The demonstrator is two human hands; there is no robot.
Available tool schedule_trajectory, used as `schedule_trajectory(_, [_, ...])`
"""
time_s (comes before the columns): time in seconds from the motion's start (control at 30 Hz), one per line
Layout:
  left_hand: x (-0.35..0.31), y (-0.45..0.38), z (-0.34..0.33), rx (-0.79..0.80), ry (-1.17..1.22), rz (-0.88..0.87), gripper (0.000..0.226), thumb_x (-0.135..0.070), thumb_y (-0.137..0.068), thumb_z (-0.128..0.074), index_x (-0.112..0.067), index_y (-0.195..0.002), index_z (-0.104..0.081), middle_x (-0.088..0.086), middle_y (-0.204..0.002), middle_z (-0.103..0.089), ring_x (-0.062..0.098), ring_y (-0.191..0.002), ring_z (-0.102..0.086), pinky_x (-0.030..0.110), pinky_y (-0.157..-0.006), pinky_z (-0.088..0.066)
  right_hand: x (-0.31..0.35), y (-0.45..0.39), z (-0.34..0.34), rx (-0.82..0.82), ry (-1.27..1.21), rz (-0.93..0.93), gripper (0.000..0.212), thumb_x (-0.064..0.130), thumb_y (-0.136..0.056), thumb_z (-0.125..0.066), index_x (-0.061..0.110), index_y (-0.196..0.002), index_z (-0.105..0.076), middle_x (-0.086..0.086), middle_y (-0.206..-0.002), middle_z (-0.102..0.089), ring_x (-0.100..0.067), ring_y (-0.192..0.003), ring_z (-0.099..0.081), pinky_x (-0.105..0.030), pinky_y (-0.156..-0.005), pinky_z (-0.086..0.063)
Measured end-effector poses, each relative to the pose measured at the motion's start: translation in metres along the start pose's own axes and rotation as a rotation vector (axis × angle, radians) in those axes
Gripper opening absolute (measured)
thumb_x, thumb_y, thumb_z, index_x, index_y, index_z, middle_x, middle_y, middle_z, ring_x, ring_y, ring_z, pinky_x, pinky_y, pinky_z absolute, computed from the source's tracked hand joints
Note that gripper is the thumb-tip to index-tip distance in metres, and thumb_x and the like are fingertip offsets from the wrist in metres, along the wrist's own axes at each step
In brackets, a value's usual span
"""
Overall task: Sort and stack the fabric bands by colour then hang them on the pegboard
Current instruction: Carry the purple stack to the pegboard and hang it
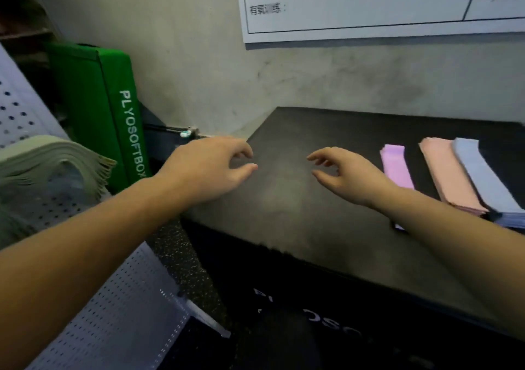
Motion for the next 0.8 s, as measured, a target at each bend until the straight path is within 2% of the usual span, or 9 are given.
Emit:
schedule_trajectory(0.07, [-0.024,-0.024,-0.03,0.044,0.07,-0.044,0.027,-0.055,-0.095,-0.056,-0.039,-0.114,-0.064,-0.02,-0.102,-0.059,0.011,-0.107,-0.061,0.032,-0.091,-0.047,-0.039,0.018,0.006,-0.005,0.045,-0.116,0.029,0.032,-0.096,-0.062,0.027,-0.124,-0.065,0.004,-0.126,-0.062,-0.014,-0.117,-0.058,-0.033,-0.102,-0.046])
schedule_trajectory(0.13, [-0.05,-0.049,-0.062,0.098,0.151,-0.082,0.022,-0.052,-0.095,-0.059,-0.037,-0.11,-0.066,-0.021,-0.096,-0.059,0.01,-0.103,-0.064,0.033,-0.091,-0.05,-0.077,0.036,0.013,-0.031,0.084,-0.217,0.026,0.032,-0.096,-0.06,0.025,-0.119,-0.07,0.003,-0.128,-0.063,-0.014,-0.117,-0.059,-0.031,-0.102,-0.045])
schedule_trajectory(0.2, [-0.075,-0.074,-0.09,0.154,0.208,-0.11,0.021,-0.05,-0.094,-0.06,-0.037,-0.108,-0.067,-0.021,-0.094,-0.062,0.008,-0.098,-0.064,0.034,-0.09,-0.053,-0.112,0.054,0.017,-0.061,0.083,-0.335,0.025,0.031,-0.097,-0.058,0.022,-0.116,-0.073,0.001,-0.129,-0.064,-0.016,-0.114,-0.06,-0.029,-0.096,-0.044])
schedule_trajectory(0.27, [-0.1,-0.098,-0.114,0.189,0.257,-0.14,0.019,-0.049,-0.095,-0.06,-0.036,-0.109,-0.067,-0.021,-0.096,-0.063,0.006,-0.096,-0.063,0.032,-0.087,-0.053,-0.14,0.068,0.016,-0.093,0.077,-0.436,0.027,0.032,-0.099,-0.055,0.021,-0.118,-0.072,-0.001,-0.131,-0.063,-0.019,-0.114,-0.06,-0.033,-0.097,-0.045])
schedule_trajectory(0.43, [-0.153,-0.156,-0.157,0.183,0.399,-0.173,0.019,-0.038,-0.098,-0.06,-0.026,-0.111,-0.066,-0.011,-0.105,-0.066,0.01,-0.096,-0.062,0.027,-0.082,-0.046,-0.181,0.09,0.0,-0.106,0.045,-0.511,0.028,0.033,-0.098,-0.059,0.027,-0.124,-0.067,0.003,-0.139,-0.058,-0.018,-0.125,-0.054,-0.037,-0.109,-0.042])
schedule_trajectory(0.53, [-0.178,-0.193,-0.183,0.149,0.519,-0.14,0.018,-0.036,-0.098,-0.061,-0.026,-0.112,-0.061,-0.008,-0.115,-0.064,0.011,-0.102,-0.061,0.027,-0.085,-0.045,-0.195,0.101,-0.013,-0.092,0.1,-0.51,0.03,0.037,-0.096,-0.06,0.03,-0.124,-0.068,0.007,-0.141,-0.056,-0.018,-0.129,-0.05,-0.036,-0.109,-0.04])
schedule_trajectory(0.63, [-0.202,-0.229,-0.211,0.184,0.631,-0.091,0.036,-0.038,-0.098,-0.062,-0.023,-0.13,-0.055,-0.003,-0.131,-0.056,0.014,-0.118,-0.056,0.029,-0.094,-0.046,-0.201,0.109,-0.02,-0.161,0.057,-0.52,0.029,0.042,-0.093,-0.061,0.034,-0.12,-0.069,0.01,-0.14,-0.054,-0.015,-0.129,-0.046,-0.036,-0.108,-0.038])
schedule_trajectory(0.73, [-0.224,-0.263,-0.234,0.217,0.67,-0.069,0.051,-0.037,-0.097,-0.063,-0.022,-0.142,-0.046,0.003,-0.148,-0.048,0.018,-0.134,-0.048,0.033,-0.106,-0.042,-0.207,0.111,-0.024,-0.166,0.027,-0.54,0.031,0.046,-0.093,-0.059,0.038,-0.122,-0.065,0.011,-0.147,-0.044,-0.012,-0.136,-0.037,-0.036,-0.113,-0.031])
schedule_trajectory(0.8, [-0.236,-0.286,-0.246,0.241,0.664,-0.063,0.055,-0.034,-0.098,-0.062,-0.022,-0.147,-0.041,0.004,-0.151,-0.045,0.02,-0.136,-0.047,0.03,-0.103,-0.039,-0.208,0.111,-0.026,-0.159,0.028,-0.548,0.032,0.047,-0.094,-0.057,0.04,-0.125,-0.062,0.013,-0.148,-0.042,-0.009,-0.138,-0.032,-0.033,-0.114,-0.027])
Point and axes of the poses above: each hand's wrist, its own y-axis away from the middle knuckle, its own z-axis out of the back of the hand, x = y × z, the point moved 3 cm from there along -y, towards the middle knuckle
